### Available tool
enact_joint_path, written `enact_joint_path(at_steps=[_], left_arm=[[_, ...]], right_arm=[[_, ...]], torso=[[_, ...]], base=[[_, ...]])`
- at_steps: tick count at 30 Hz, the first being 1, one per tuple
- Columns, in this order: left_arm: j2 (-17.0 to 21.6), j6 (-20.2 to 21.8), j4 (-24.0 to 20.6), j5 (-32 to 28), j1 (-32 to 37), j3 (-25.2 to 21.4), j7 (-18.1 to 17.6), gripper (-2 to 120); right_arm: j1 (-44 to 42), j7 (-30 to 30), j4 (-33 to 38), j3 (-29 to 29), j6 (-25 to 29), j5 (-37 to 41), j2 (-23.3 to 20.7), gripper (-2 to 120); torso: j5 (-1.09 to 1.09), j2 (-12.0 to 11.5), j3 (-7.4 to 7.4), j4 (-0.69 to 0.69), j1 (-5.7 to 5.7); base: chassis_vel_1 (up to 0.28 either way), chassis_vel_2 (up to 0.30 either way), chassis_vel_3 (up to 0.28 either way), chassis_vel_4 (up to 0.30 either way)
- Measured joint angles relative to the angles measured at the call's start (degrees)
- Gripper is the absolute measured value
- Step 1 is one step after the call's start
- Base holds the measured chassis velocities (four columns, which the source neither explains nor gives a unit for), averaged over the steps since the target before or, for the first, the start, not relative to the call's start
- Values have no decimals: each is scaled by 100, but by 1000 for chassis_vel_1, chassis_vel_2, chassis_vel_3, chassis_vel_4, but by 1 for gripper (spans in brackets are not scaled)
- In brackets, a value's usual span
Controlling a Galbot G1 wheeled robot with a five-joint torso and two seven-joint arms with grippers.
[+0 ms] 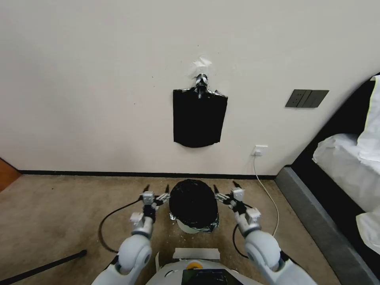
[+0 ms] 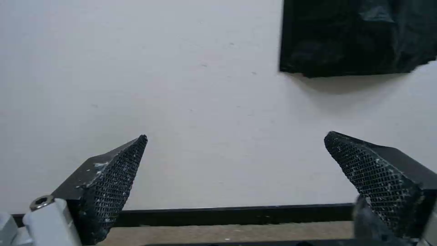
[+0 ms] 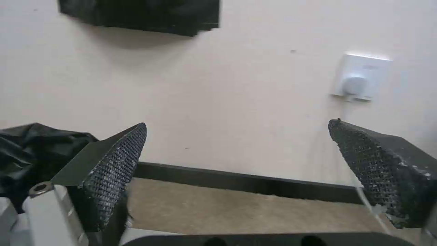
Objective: Place a trash bag onto the trash bin.
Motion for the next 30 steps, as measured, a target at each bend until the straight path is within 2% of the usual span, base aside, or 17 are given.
enact_joint_path(at_steps=[1, 4, 7, 30], left_arm=[[0, 0, 0, 0, 0, 0, 0, 100], [-229, -430, -12, 208, 440, -122, 24, 100], [-278, -480, -13, 227, 507, -127, 24, 100], [-269, -424, -16, 173, 469, -91, -21, 100]], right_arm=[[0, 0, 0, 0, 0, 0, 0, 100], [-315, -112, 37, 140, 370, -65, 347, 100], [-351, -128, 57, 148, 420, -69, 392, 100], [-307, -98, 84, 102, 363, 2, 357, 100]], torso=[[0, 0, 0, 0, 0], [-1, 0, 0, 0, 0], [-1, 0, 0, -1, 0], [-1, 0, 1, -1, 0]], base=[[0, 0, 0, 0], [0, 0, 0, 0], [0, 0, 0, 0], [0, 0, 0, 0]])
